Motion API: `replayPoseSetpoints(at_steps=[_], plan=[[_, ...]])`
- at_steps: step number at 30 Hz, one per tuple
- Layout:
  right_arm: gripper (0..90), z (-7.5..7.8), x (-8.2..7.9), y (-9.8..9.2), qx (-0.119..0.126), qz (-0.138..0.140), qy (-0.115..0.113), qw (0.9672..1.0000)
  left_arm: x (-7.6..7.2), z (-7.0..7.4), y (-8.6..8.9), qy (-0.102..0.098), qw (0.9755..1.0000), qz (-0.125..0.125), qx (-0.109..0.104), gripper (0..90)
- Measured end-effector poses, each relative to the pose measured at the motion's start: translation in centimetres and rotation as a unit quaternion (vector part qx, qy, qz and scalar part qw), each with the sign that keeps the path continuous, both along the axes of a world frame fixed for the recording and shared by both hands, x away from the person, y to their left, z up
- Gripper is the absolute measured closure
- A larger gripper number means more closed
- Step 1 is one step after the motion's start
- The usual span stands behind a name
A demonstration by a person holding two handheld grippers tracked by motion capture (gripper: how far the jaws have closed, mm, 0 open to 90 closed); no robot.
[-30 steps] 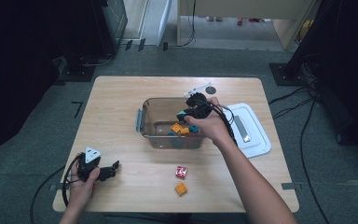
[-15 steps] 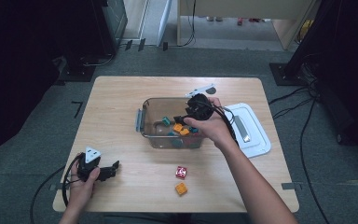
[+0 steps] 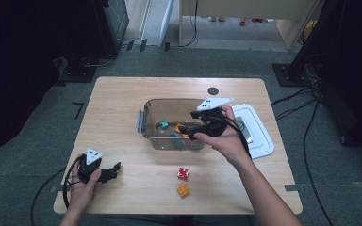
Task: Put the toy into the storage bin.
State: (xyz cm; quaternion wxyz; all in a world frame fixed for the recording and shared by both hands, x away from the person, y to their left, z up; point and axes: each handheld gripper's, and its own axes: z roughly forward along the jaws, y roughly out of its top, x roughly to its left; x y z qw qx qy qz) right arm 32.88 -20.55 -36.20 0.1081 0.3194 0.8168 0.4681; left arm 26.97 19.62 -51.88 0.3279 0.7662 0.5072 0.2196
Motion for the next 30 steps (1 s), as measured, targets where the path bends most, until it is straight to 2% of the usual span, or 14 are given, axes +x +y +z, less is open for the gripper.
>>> replayPoseSetpoints(at_steps=[6, 9, 16, 23, 30], plan=[[28.4, -0.4, -3.2, -0.7, 0.021, 0.022, -0.042, 0.9987, 0.0, 0.0, 0.0, 0.0, 1.0, 0.001, -0.002, 9.1], [29.8, -1.0, -4.6, -1.0, 0.032, 0.035, -0.047, 0.9978, 0.0, 0.0, 0.0, 0.001, 1.0, 0.0, 0.0, 9.1], [33.0, -3.0, -6.8, -1.4, 0.038, 0.049, -0.059, 0.9963, 0.0, 0.0, 0.0, 0.001, 1.0, 0.0, 0.0, 9.1], [37.7, -6.4, -7.9, -1.7, 0.039, 0.049, -0.041, 0.9972, 0.0, 0.0, 0.0, 0.001, 1.0, 0.0, 0.0, 9.1], [41.2, -10.6, -8.3, -1.1, 0.01, 0.054, -0.009, 0.9984, 0.0, 0.0, 0.0, 0.001, 1.0, 0.0, 0.0, 9.1]])
